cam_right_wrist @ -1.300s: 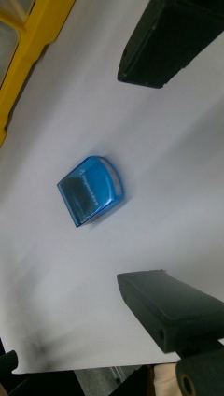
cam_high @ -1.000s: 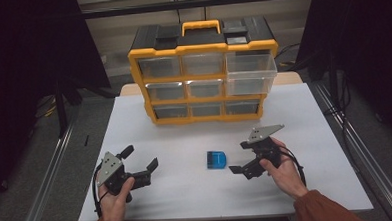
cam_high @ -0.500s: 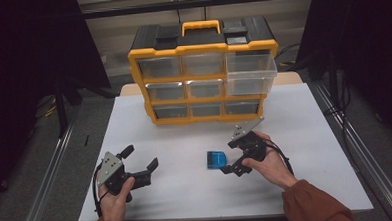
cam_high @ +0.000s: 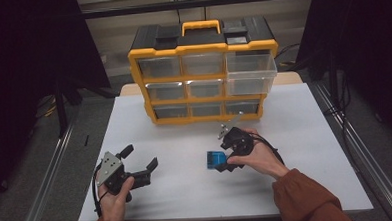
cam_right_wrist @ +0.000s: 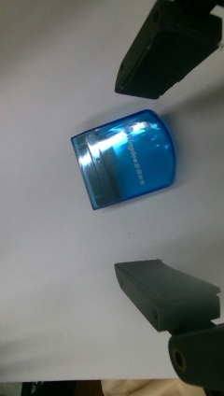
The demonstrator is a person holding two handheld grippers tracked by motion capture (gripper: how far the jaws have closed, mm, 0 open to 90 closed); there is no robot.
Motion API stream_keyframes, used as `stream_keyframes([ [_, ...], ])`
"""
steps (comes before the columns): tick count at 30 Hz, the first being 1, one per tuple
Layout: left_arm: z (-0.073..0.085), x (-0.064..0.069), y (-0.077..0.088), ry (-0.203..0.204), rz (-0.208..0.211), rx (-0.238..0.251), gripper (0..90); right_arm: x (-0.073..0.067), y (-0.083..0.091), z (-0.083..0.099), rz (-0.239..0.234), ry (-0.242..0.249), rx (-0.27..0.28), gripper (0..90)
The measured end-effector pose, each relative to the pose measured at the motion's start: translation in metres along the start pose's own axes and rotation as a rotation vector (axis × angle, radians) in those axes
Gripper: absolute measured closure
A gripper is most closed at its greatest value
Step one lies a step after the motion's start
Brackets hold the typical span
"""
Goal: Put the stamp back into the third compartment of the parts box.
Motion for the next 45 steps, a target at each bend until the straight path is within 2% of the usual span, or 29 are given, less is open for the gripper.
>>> stream_keyframes([
  [2,0.000,0.000,0.000,-0.002,0.000,0.001,3.5,0.001,-0.007,0.000,-0.016,-0.001,-0.038,14.2],
  [3,0.000,0.000,0.000,0.002,0.000,0.002,3.5,0.002,-0.010,0.000,-0.027,0.020,-0.043,14.8],
  [5,0.000,-0.001,0.000,0.003,0.001,0.000,3.5,0.003,-0.014,-0.001,-0.031,0.029,-0.060,16.3],
  [6,0.000,-0.002,0.000,0.001,0.000,0.002,3.5,0.005,-0.015,-0.002,-0.017,0.037,-0.059,18.8],
  [10,0.000,-0.002,0.001,0.003,-0.004,-0.004,3.5,0.006,-0.020,-0.002,-0.024,0.042,-0.092,19.4],
  [11,0.001,-0.003,0.002,-0.006,-0.008,-0.009,3.5,0.006,-0.022,-0.002,-0.033,0.057,-0.092,19.0],
  [14,0.000,-0.002,0.001,0.000,-0.003,-0.004,3.5,0.006,-0.025,-0.001,-0.025,0.045,-0.102,19.0],
  [17,0.001,-0.002,0.001,-0.003,-0.005,-0.013,3.5,0.006,-0.028,0.001,-0.020,0.071,-0.112,21.3],
  [18,0.001,-0.002,0.001,0.000,-0.004,-0.009,3.5,0.005,-0.030,0.002,-0.026,0.085,-0.122,24.5],
  [20,0.001,-0.003,0.002,0.001,-0.013,-0.006,3.5,0.004,-0.031,0.002,-0.023,0.076,-0.121,26.4],
  [21,0.001,-0.003,0.002,0.002,-0.004,-0.006,3.5,0.003,-0.032,0.002,-0.028,0.074,-0.127,27.7],
  [22,0.001,-0.003,0.002,0.003,-0.003,-0.006,3.5,0.003,-0.032,0.003,-0.019,0.077,-0.130,29.8],
  [23,0.001,-0.003,0.002,0.003,-0.003,-0.006,3.5,0.004,-0.033,0.004,-0.024,0.099,-0.132,29.7],
  [24,0.001,-0.003,0.002,0.002,-0.014,-0.009,3.5,0.002,-0.033,0.005,-0.024,0.089,-0.137,29.7],
  [27,0.002,-0.002,0.001,0.008,-0.006,-0.008,3.5,0.003,-0.034,0.005,-0.002,0.117,-0.124,31.7],
  [28,0.002,-0.003,0.001,-0.003,-0.010,-0.019,3.6,0.001,-0.034,0.006,-0.001,0.095,-0.136,33.1],
  [29,0.002,-0.003,0.001,-0.003,-0.010,-0.019,3.5,0.001,-0.034,0.006,-0.001,0.095,-0.136,33.1],
  [30,0.003,-0.002,0.001,-0.001,0.000,-0.019,3.6,0.003,-0.033,0.007,0.014,0.105,-0.129,37.9],
  [31,0.002,-0.002,0.000,0.002,-0.006,-0.017,3.6,0.003,-0.033,0.007,0.014,0.105,-0.129,37.9],
  [32,0.002,-0.002,0.001,0.003,-0.009,-0.017,3.6,0.005,-0.033,0.006,0.030,0.107,-0.120,42.0],
  [35,0.002,-0.002,0.001,0.000,-0.009,-0.016,3.6,0.006,-0.033,0.006,0.023,0.111,-0.112,42.2],
  [36,0.002,-0.002,0.001,-0.002,-0.009,-0.017,3.6,0.006,-0.033,0.006,0.040,0.105,-0.121,42.2],
  [39,0.002,-0.002,0.000,-0.001,-0.008,-0.016,3.6,0.006,-0.033,0.006,0.041,0.106,-0.114,42.3],
  [41,0.002,-0.002,0.000,0.000,-0.007,-0.015,3.6,0.006,-0.033,0.005,0.024,0.101,-0.094,42.3],
  [42,0.002,-0.002,0.001,0.000,-0.008,-0.015,3.6,0.005,-0.032,0.005,0.015,0.076,-0.095,42.3],
  [45,0.002,-0.003,0.001,-0.004,-0.013,-0.017,3.6,0.005,-0.028,0.002,0.017,0.068,-0.074,42.3],
])
Point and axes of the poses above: each handheld gripper's, and its own axes: y roughly backward along the jaws, z roughly out of its underside, x roughly to its right, the point moved 10 cm from there along -y, roughly forward along the jaws, and after that the axes turned 12 degrees about z, right-handed, at the moved point
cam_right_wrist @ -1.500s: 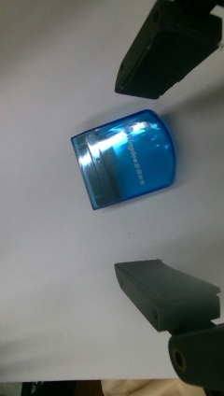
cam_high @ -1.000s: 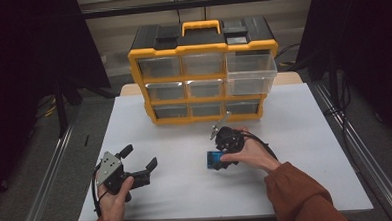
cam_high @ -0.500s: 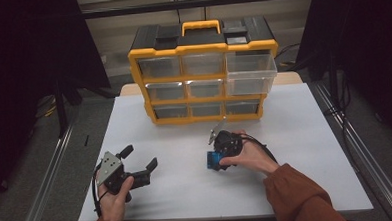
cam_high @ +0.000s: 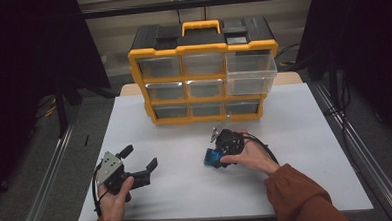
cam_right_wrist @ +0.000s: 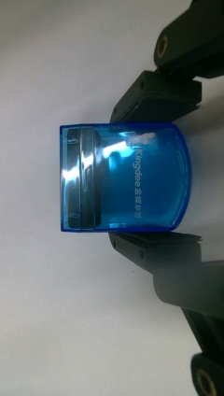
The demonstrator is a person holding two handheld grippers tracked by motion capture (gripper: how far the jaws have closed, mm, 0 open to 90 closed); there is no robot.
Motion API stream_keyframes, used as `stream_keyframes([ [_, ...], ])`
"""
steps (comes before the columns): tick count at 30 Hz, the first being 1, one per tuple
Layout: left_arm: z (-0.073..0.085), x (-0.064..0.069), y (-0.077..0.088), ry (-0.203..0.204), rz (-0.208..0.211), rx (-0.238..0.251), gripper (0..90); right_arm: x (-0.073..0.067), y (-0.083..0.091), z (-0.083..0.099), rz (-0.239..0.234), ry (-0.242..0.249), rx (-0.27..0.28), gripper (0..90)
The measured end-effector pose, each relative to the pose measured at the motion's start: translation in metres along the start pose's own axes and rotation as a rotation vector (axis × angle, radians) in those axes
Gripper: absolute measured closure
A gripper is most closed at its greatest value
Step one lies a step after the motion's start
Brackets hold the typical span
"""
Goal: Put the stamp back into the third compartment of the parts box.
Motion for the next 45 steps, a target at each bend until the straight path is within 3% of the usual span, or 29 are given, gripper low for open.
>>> stream_keyframes([
  [2,0.000,0.001,0.000,0.002,0.004,0.000,3.6,0.000,0.004,-0.003,0.014,-0.012,0.028,42.3],
  [3,0.000,0.001,0.000,0.002,0.004,0.000,3.6,0.004,0.006,-0.007,0.026,0.026,0.081,42.3],
  [4,0.000,0.001,0.000,-0.003,0.003,-0.003,3.6,0.004,0.006,-0.007,0.026,0.026,0.081,42.3],
  [5,0.000,0.001,-0.001,0.001,0.003,0.003,3.6,0.002,0.010,-0.004,0.025,-0.020,0.049,42.3],
  [6,0.000,0.001,-0.001,0.001,0.005,0.001,3.6,0.003,0.011,-0.007,0.017,0.010,0.096,42.3],
  [12,0.000,0.001,-0.001,0.001,0.005,0.001,3.6,0.007,0.022,-0.008,0.027,-0.011,0.151,42.3],
  [14,0.000,0.001,-0.001,-0.001,0.005,0.000,3.6,0.007,0.026,-0.009,0.006,-0.011,0.171,42.3],
  [15,0.000,0.001,-0.001,0.001,0.006,0.002,3.6,0.008,0.027,-0.009,0.024,-0.013,0.184,42.3],
  [20,-0.001,0.001,0.000,-0.003,0.009,0.008,3.6,0.007,0.036,-0.008,0.013,-0.018,0.210,42.2],
  [21,0.000,0.000,0.001,-0.022,0.010,-0.012,3.6,0.007,0.039,-0.009,0.006,-0.014,0.228,42.3],
  [27,-0.001,0.001,0.001,0.001,0.009,0.005,3.6,0.005,0.047,-0.015,0.009,-0.003,0.274,42.3],
  [45,-0.002,0.001,0.000,0.001,0.007,0.008,3.6,0.003,0.078,-0.024,0.001,-0.022,0.363,42.3],
])
Point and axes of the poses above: each handheld gripper's, and its own axes: y roughly backward along the jaws, z roughly out of its underside, x roughly to its right, the point moved 10 cm from there along -y, roughly forward along the jaws, and after that the axes turned 12 degrees about z, right-handed, at the moved point
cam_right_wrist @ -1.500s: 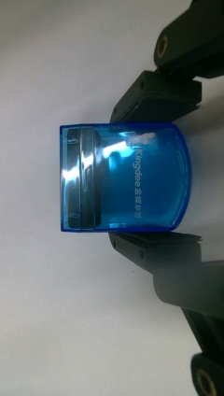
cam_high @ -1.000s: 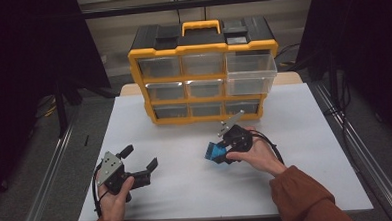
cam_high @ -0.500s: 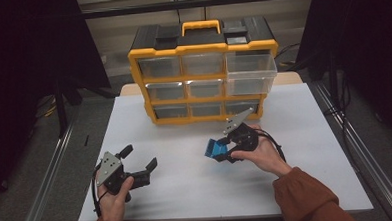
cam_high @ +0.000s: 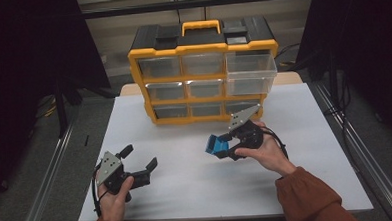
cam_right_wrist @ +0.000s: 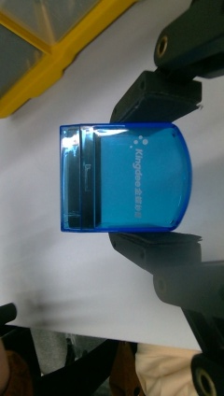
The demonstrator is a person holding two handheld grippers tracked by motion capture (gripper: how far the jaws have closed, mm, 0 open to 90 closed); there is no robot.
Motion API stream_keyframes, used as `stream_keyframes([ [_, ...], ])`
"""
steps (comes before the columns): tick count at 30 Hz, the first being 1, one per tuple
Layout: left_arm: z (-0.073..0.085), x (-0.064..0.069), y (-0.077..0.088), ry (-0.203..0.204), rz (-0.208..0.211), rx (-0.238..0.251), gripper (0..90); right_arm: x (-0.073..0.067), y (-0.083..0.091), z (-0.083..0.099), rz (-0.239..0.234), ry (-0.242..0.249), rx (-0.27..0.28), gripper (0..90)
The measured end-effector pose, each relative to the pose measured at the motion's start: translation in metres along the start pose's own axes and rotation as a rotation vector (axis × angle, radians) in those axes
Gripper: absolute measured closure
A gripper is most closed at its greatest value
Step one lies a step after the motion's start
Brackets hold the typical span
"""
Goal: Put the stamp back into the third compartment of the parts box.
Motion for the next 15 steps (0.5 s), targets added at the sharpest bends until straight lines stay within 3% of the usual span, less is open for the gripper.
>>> stream_keyframes([
  [15,0.000,0.001,-0.001,0.000,0.001,0.003,3.5,-0.001,0.030,-0.027,-0.005,0.005,0.102,42.3],
])
Point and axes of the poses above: each handheld gripper's, and its own axes: y roughly backward along the jaws, z roughly out of its underside, x roughly to its right, the point moved 10 cm from there along -y, roughly forward along the jaws, and after that the axes turned 12 degrees about z, right-handed, at the moved point
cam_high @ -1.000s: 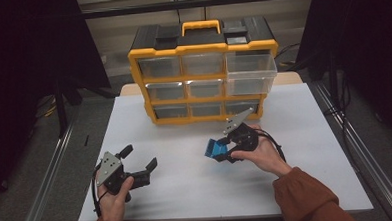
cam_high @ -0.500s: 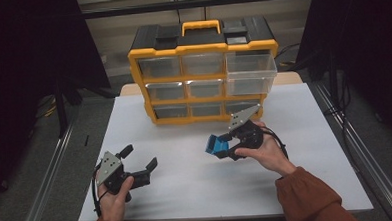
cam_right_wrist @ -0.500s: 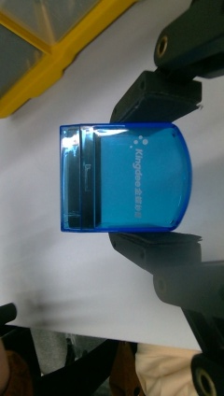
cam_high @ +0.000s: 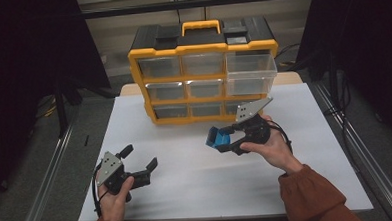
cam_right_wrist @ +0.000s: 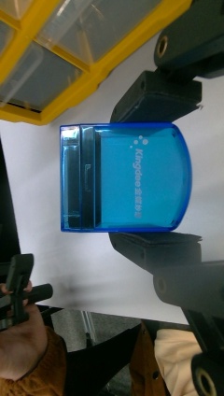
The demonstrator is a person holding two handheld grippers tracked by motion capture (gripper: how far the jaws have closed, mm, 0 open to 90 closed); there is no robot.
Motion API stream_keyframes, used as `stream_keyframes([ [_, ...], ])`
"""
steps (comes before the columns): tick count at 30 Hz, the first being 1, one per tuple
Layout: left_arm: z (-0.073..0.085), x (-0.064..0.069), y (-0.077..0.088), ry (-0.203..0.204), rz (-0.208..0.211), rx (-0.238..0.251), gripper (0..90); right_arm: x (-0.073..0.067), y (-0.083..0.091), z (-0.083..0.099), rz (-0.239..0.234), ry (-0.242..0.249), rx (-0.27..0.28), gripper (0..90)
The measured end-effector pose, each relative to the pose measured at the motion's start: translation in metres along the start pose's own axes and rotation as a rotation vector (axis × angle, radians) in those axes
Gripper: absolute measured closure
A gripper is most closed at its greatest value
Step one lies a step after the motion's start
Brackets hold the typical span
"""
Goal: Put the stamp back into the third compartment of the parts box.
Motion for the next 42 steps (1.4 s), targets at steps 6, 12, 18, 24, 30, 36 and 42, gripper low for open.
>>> stream_keyframes([
  [6,-0.001,0.000,0.001,-0.007,-0.008,-0.004,3.5,-0.002,0.004,-0.011,0.000,0.012,0.016,42.3],
  [12,-0.001,0.001,0.001,-0.009,-0.001,0.001,3.5,-0.002,0.006,-0.022,-0.002,0.020,0.036,42.3],
  [18,-0.001,0.001,0.001,-0.008,-0.001,0.001,3.5,0.003,0.014,-0.031,0.009,0.016,0.036,42.3],
  [24,-0.002,0.001,0.001,-0.007,0.003,0.004,3.6,0.007,0.022,-0.039,0.022,0.028,0.041,42.3],
  [30,-0.002,0.001,0.001,-0.004,0.004,0.007,3.6,0.016,0.036,-0.055,0.051,0.044,0.049,42.3],
  [36,-0.002,0.001,0.001,0.003,0.002,0.010,3.5,0.023,0.048,-0.068,0.070,0.059,0.052,42.3],
  [42,-0.002,0.001,0.002,-0.003,0.004,0.007,3.6,0.026,0.057,-0.081,0.081,0.075,0.056,42.3],
])
Point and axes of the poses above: each handheld gripper's, and its own axes: y roughly backward along the jaws, z roughly out of its underside, x roughly to its right, the point moved 10 cm from there along -y, roughly forward along the jaws, and after that the axes turned 12 degrees about z, right-handed, at the moved point
